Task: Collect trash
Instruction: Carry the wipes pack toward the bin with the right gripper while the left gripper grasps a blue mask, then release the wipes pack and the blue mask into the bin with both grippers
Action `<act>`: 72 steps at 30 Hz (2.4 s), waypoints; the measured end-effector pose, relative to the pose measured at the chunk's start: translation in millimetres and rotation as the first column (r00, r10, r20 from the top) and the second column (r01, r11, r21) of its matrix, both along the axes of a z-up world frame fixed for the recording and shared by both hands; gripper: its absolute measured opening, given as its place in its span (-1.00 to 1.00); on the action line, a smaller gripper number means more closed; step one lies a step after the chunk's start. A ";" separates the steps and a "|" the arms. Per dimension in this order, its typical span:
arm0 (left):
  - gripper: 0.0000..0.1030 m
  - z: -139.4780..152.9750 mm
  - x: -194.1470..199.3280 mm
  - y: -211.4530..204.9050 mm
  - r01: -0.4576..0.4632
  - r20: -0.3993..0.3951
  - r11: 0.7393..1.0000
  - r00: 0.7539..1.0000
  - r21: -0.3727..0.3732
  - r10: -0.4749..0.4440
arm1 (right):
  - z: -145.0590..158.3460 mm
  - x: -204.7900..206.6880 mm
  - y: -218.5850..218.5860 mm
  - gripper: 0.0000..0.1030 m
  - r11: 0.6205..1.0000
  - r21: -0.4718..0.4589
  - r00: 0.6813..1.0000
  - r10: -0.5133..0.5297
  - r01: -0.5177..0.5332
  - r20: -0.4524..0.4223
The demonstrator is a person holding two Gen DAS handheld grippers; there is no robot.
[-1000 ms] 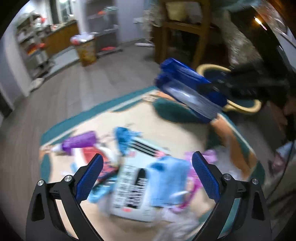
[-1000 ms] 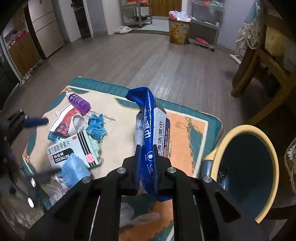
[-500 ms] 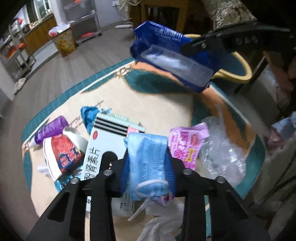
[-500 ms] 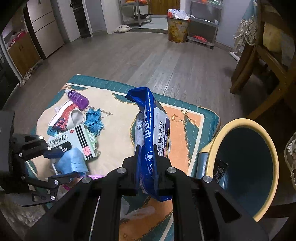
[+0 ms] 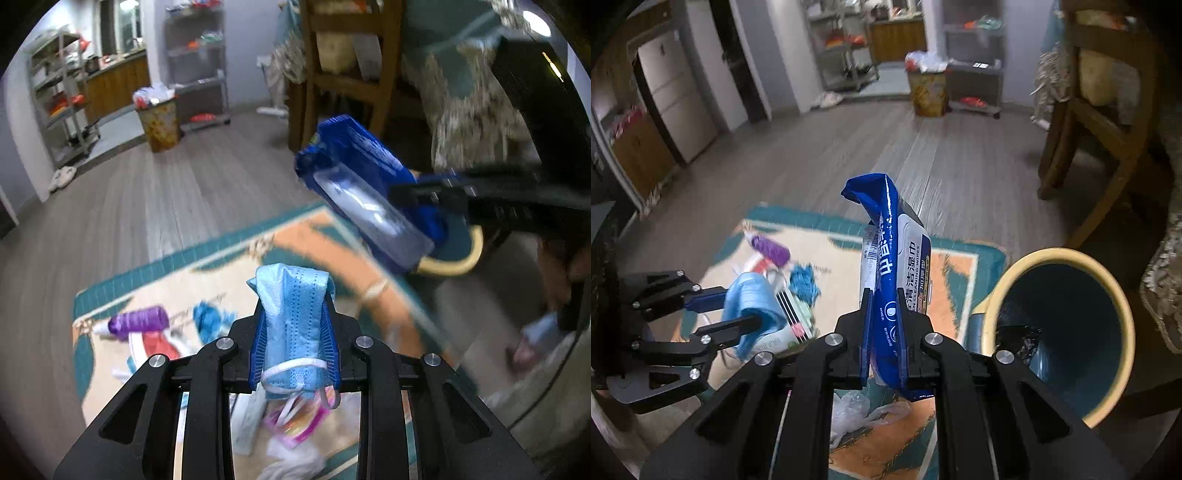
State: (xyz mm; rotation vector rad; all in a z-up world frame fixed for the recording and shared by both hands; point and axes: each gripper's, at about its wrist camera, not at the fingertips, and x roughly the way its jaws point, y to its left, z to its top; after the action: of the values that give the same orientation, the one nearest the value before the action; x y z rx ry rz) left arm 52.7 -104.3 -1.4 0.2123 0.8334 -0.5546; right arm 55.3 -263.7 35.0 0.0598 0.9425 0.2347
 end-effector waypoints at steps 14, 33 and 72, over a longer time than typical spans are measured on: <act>-0.44 23.2 20.7 -63.6 0.022 0.039 0.993 0.999 -0.120 -0.018 | 20.1 -33.0 -64.0 -0.79 0.994 -0.032 0.993 -0.106 0.108 0.047; -0.44 -10.7 34.9 -149.2 0.129 0.010 0.984 0.992 -0.124 -0.129 | -38.2 -16.3 -190.8 -0.79 0.942 -0.044 0.939 -0.334 0.331 -0.079; 0.40 -42.7 54.0 -202.8 0.118 0.011 0.969 0.993 -0.216 -0.119 | -58.9 -16.9 -219.3 -0.13 0.895 0.017 0.892 -0.443 0.446 -0.090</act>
State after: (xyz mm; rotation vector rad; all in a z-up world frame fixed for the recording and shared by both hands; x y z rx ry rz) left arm 106.7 -307.1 -44.2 0.0615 0.7587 -0.7532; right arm 38.4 -483.1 -23.9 0.3197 0.9824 -0.1782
